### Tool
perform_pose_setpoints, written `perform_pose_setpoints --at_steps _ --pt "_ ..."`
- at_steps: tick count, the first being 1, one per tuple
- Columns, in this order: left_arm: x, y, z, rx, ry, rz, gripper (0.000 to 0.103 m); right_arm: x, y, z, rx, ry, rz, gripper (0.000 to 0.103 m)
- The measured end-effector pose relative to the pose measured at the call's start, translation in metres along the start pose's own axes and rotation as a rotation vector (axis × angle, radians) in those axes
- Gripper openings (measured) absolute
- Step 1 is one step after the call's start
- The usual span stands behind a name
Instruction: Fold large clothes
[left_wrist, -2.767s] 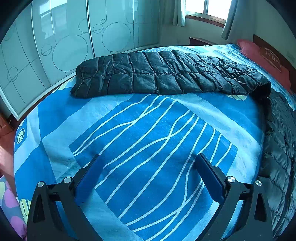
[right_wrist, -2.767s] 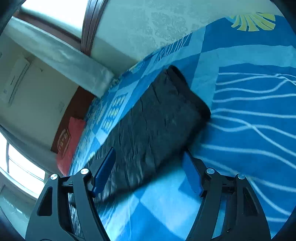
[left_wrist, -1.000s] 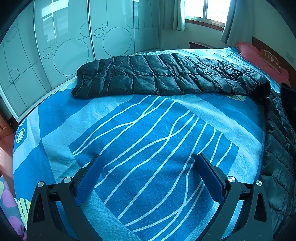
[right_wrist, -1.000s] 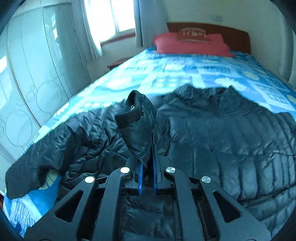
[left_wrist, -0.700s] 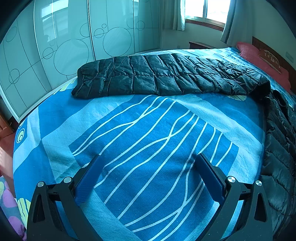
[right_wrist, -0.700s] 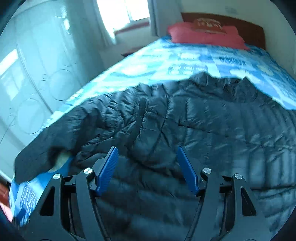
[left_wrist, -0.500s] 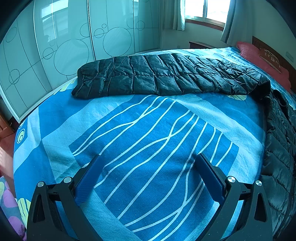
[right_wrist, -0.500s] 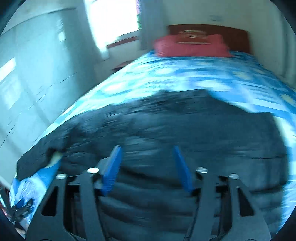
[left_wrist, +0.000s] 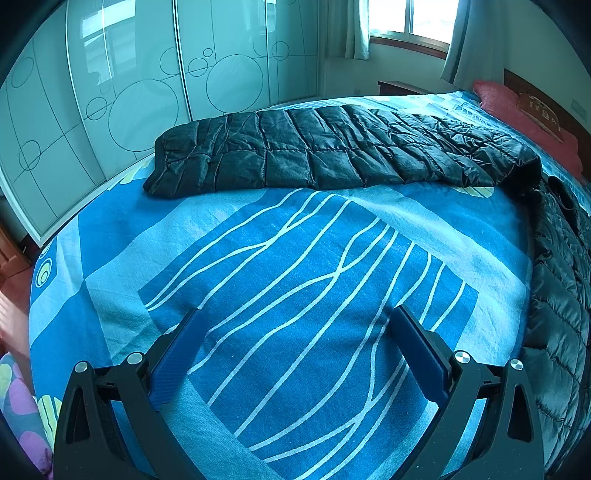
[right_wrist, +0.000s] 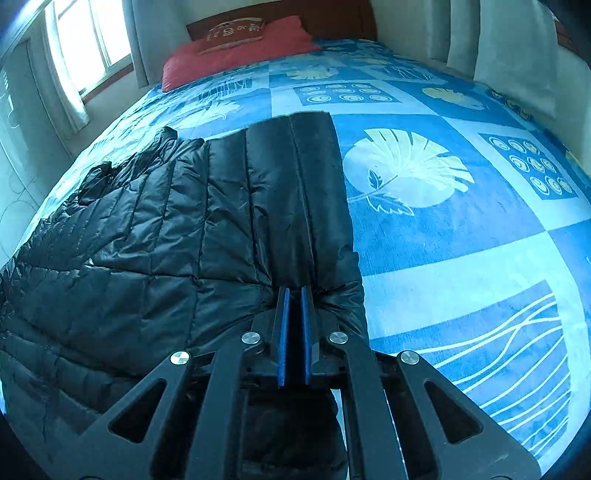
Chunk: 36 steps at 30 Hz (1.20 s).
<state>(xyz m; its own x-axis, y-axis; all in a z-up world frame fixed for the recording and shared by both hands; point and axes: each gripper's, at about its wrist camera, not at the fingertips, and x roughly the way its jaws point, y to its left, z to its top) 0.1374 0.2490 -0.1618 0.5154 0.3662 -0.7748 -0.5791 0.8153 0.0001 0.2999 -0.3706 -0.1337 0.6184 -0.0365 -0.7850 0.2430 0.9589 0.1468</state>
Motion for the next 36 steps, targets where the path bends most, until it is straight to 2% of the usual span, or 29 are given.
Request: perform_pose_setpoints --at_steps 2,5,7,8,9,10,13,15,16,19,20,22,25,26,28,29,31,33,36 --pt "0.000 0.001 0.000 -0.003 -0.001 -0.003 0.099 -0.012 0.000 0.010 0.021 -0.039 0.038 0.007" --pt "0.000 0.000 0.000 -0.001 -0.002 0.000 0.099 -0.008 0.000 0.036 0.043 -0.083 0.055 0.008" --pt "0.000 0.000 0.000 0.000 -0.001 0.000 0.099 0.008 -0.003 0.049 0.052 -0.068 0.053 0.008" --pt "0.000 0.001 0.000 -0.001 -0.001 0.000 0.099 0.020 -0.006 0.052 0.057 -0.042 0.047 0.008" --pt "0.000 0.002 0.000 -0.002 -0.001 -0.001 0.099 0.040 -0.009 0.050 0.063 0.025 0.029 0.007" --pt "0.000 0.000 0.000 -0.001 -0.001 -0.001 0.099 0.048 -0.010 0.050 0.063 0.044 0.031 0.006" --pt "0.000 0.001 0.000 -0.003 -0.002 -0.003 0.099 0.038 -0.005 0.059 0.059 0.027 0.019 0.006" --pt "0.000 0.001 0.000 -0.002 -0.002 -0.001 0.099 0.026 0.001 0.069 0.050 -0.031 0.030 0.007" --pt "0.000 0.000 -0.001 0.000 -0.002 0.001 0.099 0.022 0.005 0.075 0.037 -0.058 0.019 0.010" --pt "0.000 0.001 0.000 0.001 -0.003 0.003 0.099 0.033 0.012 0.088 0.012 -0.081 0.008 0.031" --pt "0.000 0.001 0.000 0.001 -0.003 0.003 0.099 0.044 0.013 0.089 0.008 -0.065 -0.009 0.031" --pt "0.000 0.000 -0.001 0.001 -0.003 0.002 0.099 0.070 0.013 0.086 0.005 -0.003 -0.038 0.031" --pt "0.000 0.000 -0.001 0.003 -0.003 0.004 0.099 0.079 0.017 0.084 -0.035 -0.012 -0.075 0.031" --pt "0.000 0.001 0.000 0.002 -0.003 0.004 0.099 0.072 0.021 0.084 -0.040 -0.020 -0.088 0.032" --pt "0.000 0.000 -0.001 0.001 -0.003 0.002 0.099 0.051 0.028 0.078 -0.027 -0.045 -0.049 0.035" --pt "0.000 0.000 -0.001 0.002 -0.004 0.003 0.099 0.038 0.033 0.071 -0.016 -0.063 -0.021 0.046" --pt "0.000 0.000 -0.001 0.002 -0.004 0.003 0.099 0.017 0.043 0.054 -0.018 -0.088 0.011 0.055" --pt "0.000 -0.001 -0.001 0.001 -0.004 0.002 0.099 0.005 0.056 0.034 -0.053 -0.083 0.035 0.057" --pt "0.000 0.001 0.000 0.002 -0.003 0.002 0.099 0.004 0.071 0.010 -0.090 -0.069 0.011 0.057"
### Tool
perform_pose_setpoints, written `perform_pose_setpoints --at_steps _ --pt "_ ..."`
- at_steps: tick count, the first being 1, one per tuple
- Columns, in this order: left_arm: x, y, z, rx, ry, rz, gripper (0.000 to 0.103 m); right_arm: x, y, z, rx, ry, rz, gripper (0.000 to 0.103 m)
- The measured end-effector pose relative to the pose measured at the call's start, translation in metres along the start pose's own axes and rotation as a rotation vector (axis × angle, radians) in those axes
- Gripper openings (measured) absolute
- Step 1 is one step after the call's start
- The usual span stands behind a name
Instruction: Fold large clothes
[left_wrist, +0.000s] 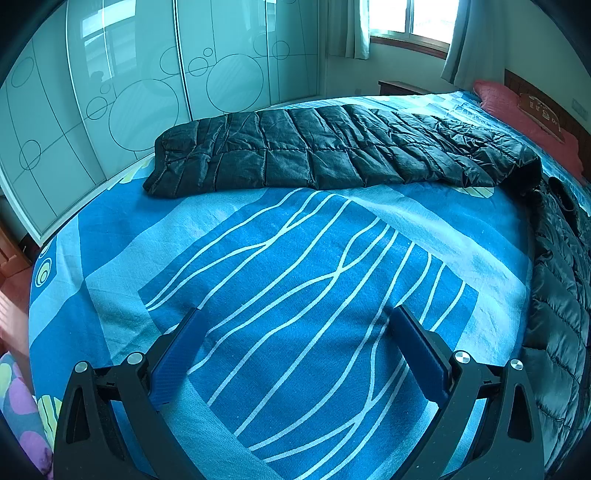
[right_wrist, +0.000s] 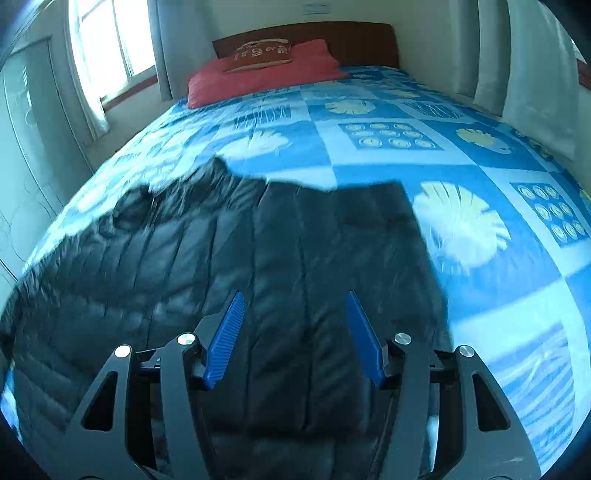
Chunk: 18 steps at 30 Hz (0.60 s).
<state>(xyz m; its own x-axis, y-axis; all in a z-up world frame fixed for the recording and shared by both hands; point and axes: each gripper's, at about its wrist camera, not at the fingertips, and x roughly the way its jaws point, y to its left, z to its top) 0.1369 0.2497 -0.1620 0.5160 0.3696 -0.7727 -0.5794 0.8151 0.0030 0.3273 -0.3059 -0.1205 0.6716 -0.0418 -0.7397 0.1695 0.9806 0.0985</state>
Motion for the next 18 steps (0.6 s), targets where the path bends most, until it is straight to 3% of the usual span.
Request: perform_pose_setpoints --at_steps 8,18 --pt "-0.001 -0.001 0.000 -0.005 0.001 -0.007 0.099 0.021 0.014 -0.021 -0.046 0.015 -0.071 0.061" --pt "0.001 0.000 0.005 -0.015 0.041 -0.024 0.099 0.021 0.008 -0.029 -0.034 -0.022 -0.044 0.063"
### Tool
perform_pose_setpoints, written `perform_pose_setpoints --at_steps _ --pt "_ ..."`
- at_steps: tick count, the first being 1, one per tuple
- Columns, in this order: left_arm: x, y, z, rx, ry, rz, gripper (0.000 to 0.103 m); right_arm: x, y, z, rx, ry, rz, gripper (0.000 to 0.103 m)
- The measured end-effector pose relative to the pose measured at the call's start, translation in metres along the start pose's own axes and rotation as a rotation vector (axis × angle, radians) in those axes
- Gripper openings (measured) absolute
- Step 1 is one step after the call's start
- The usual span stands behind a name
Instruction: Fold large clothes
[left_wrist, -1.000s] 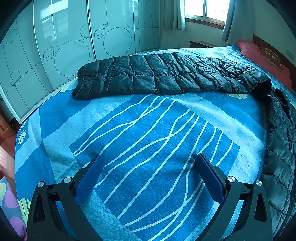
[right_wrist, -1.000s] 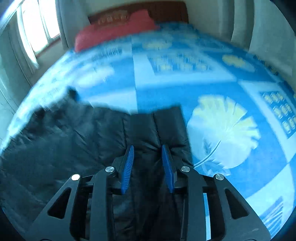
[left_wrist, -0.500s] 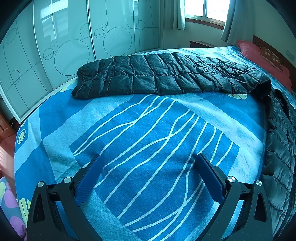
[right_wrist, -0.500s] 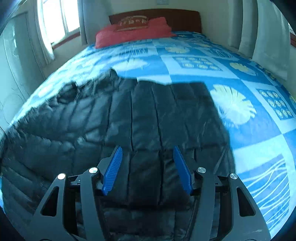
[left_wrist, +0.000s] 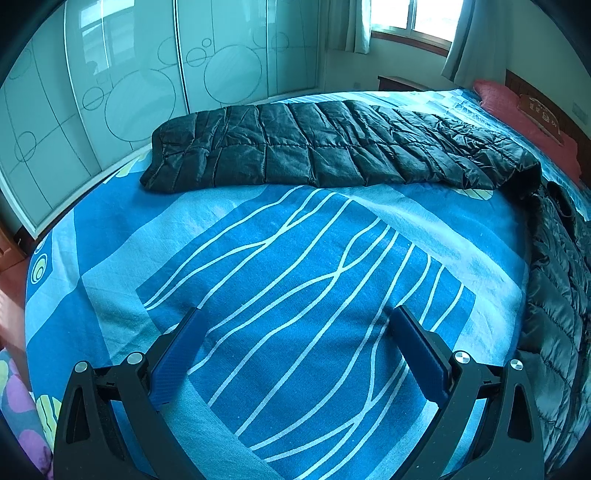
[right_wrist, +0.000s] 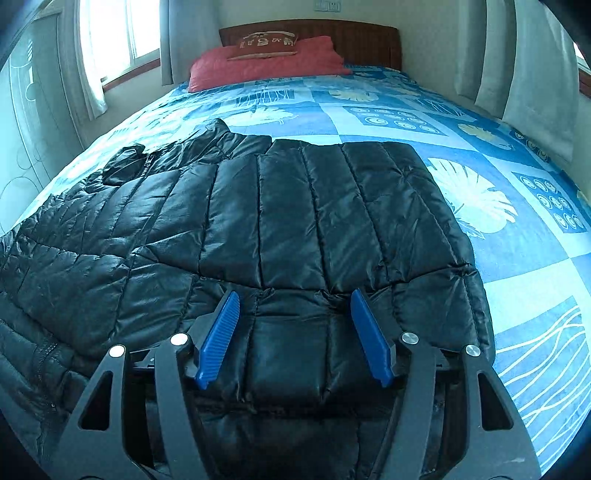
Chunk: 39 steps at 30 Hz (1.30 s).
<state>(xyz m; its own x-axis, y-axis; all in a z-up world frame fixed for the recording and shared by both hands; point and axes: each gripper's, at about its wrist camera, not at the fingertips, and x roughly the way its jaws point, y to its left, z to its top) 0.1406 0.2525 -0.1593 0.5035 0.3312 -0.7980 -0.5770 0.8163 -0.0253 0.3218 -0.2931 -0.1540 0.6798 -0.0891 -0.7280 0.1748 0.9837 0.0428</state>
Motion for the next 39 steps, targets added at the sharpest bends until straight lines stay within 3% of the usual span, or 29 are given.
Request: perform_pose_setpoints --at_steps 4,7,15,21,23,24,26,28,30,35,39 --pt "-0.002 0.010 0.010 -0.059 0.009 -0.061 0.099 -0.001 0.000 -0.001 0.000 -0.002 0.000 0.063" --pt "0.001 0.025 0.026 -0.148 -0.028 -0.163 0.099 -0.001 0.000 0.000 0.000 -0.004 0.001 0.063" --pt "0.045 0.081 0.075 -0.439 -0.133 -0.334 0.098 -0.002 0.000 0.000 -0.002 -0.005 0.000 0.063" --pt "0.055 0.095 0.093 -0.540 -0.168 -0.377 0.098 -0.002 -0.001 0.000 -0.008 -0.006 -0.004 0.063" --pt "0.053 0.099 0.093 -0.561 -0.163 -0.339 0.081 -0.002 0.000 0.000 -0.006 -0.005 -0.001 0.063" --pt "0.054 0.100 0.093 -0.570 -0.155 -0.308 0.065 -0.002 0.000 0.000 -0.006 -0.005 -0.002 0.063" --pt "0.054 0.108 0.090 -0.611 -0.165 -0.300 0.051 -0.002 0.000 -0.001 -0.007 -0.005 -0.004 0.063" --pt "0.055 0.117 0.088 -0.640 -0.168 -0.285 0.028 -0.002 0.000 -0.001 -0.007 -0.005 -0.003 0.063" --pt "0.054 0.121 0.090 -0.638 -0.175 -0.270 0.017 -0.002 0.000 -0.001 -0.007 -0.006 -0.004 0.063" --pt "0.034 0.097 0.113 -0.523 -0.217 -0.220 0.010 -0.002 0.001 -0.001 -0.007 -0.006 -0.004 0.063" --pt "0.005 0.041 0.140 -0.377 -0.290 -0.269 0.010 -0.002 0.001 -0.001 -0.006 -0.007 -0.003 0.063"
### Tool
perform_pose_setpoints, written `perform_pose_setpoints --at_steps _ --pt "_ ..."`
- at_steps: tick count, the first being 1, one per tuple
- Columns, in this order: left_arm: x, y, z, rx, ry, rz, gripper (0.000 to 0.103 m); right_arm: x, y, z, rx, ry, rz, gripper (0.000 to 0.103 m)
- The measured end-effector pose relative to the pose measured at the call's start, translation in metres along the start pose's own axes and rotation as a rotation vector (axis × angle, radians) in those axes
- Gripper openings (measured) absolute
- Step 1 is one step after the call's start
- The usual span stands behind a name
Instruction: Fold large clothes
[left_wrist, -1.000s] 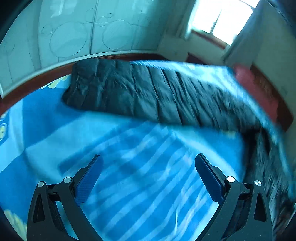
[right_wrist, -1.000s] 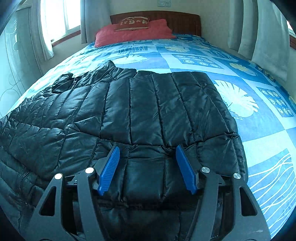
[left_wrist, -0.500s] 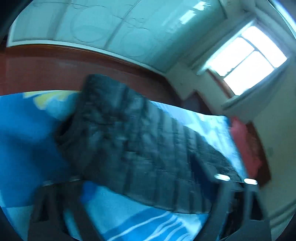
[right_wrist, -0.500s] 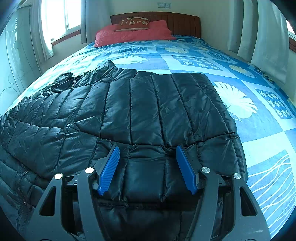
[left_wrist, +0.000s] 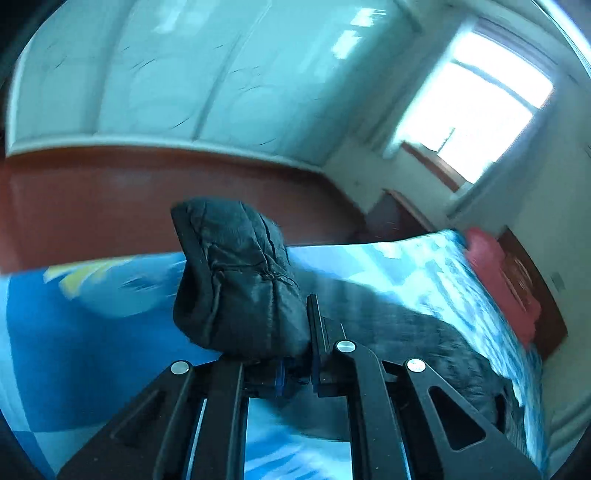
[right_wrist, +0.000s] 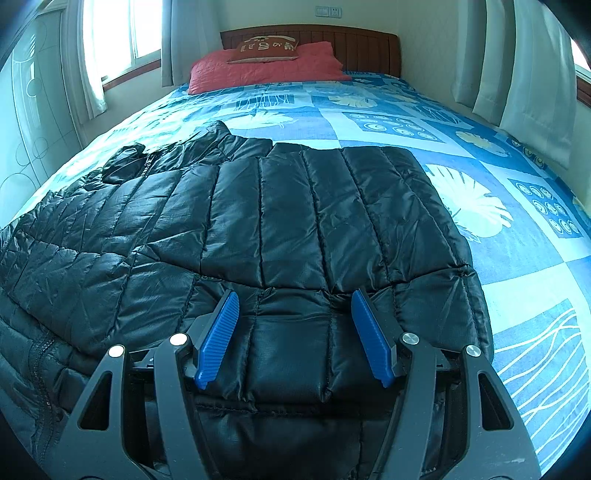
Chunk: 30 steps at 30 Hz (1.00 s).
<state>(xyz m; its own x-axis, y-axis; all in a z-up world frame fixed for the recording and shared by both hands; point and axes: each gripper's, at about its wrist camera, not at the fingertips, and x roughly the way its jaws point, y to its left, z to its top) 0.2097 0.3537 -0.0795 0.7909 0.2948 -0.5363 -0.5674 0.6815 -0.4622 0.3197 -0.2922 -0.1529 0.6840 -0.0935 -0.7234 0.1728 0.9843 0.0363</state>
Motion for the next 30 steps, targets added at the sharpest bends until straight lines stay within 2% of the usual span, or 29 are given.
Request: perform_pose_setpoints --at_steps 5,9,14,21,24,26,28,30 --pt "-0.003 -0.096 -0.021 0.177 0.035 -0.124 0.010 -0.001 -0.003 0.001 0.006 -0.003 0.008 0.063" --pt "-0.004 -0.195 -0.058 0.356 0.059 -0.205 0.010 0.000 -0.004 0.001 0.012 -0.006 0.012 0.063" --pt "-0.010 -0.287 -0.126 0.532 0.132 -0.304 0.010 0.001 -0.007 0.002 0.018 -0.008 0.014 0.063" --pt "-0.004 -0.369 -0.222 0.732 0.229 -0.378 0.010 0.001 -0.005 0.001 0.019 -0.009 0.016 0.063" --pt "-0.004 -0.379 -0.254 0.790 0.281 -0.374 0.010 0.001 -0.006 0.001 0.019 -0.009 0.016 0.064" --pt "-0.005 -0.383 -0.274 0.824 0.318 -0.370 0.015 0.001 -0.005 0.001 0.018 -0.010 0.016 0.064" --pt "-0.007 -0.383 -0.287 0.875 0.343 -0.357 0.037 0.001 -0.005 0.001 0.018 -0.008 0.016 0.064" --pt "-0.016 -0.384 -0.295 0.903 0.349 -0.370 0.051 0.002 -0.007 0.003 0.018 -0.005 0.020 0.065"
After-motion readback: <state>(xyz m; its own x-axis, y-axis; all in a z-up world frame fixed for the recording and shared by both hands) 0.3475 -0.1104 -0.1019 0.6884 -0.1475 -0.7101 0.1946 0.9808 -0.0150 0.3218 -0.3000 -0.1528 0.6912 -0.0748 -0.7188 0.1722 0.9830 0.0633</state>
